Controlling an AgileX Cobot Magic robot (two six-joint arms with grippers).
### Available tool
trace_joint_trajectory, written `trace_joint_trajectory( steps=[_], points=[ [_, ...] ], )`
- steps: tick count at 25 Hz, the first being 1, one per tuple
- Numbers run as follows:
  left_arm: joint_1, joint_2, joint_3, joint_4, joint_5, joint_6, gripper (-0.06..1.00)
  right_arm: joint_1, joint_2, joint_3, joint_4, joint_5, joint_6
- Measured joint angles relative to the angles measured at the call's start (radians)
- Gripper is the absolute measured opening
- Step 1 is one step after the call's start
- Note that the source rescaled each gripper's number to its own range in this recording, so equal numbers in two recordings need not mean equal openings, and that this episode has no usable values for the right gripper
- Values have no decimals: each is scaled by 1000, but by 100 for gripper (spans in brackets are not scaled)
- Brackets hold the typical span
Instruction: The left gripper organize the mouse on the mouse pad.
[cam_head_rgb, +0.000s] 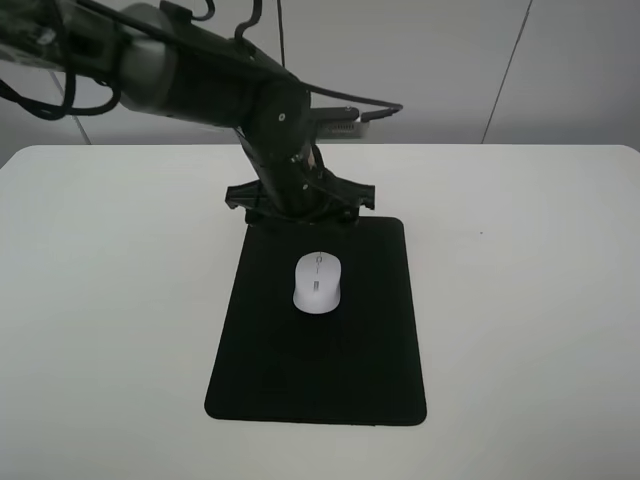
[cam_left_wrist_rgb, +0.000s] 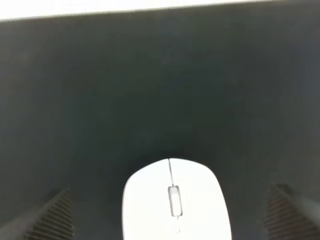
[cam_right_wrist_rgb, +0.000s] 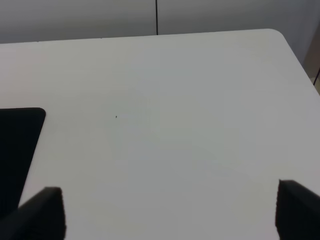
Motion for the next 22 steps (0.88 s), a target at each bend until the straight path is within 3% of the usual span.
trace_joint_trajectory(
  steps=[7, 15, 22],
  points=[
    [34, -171, 0, 25, 80, 108, 100, 0, 0, 0, 0, 0, 0],
    [39, -303, 1, 58, 102, 139, 100, 0, 0, 0, 0, 0, 0],
    [125, -449, 103, 68, 106, 189, 100, 0, 0, 0, 0, 0, 0]
  ],
)
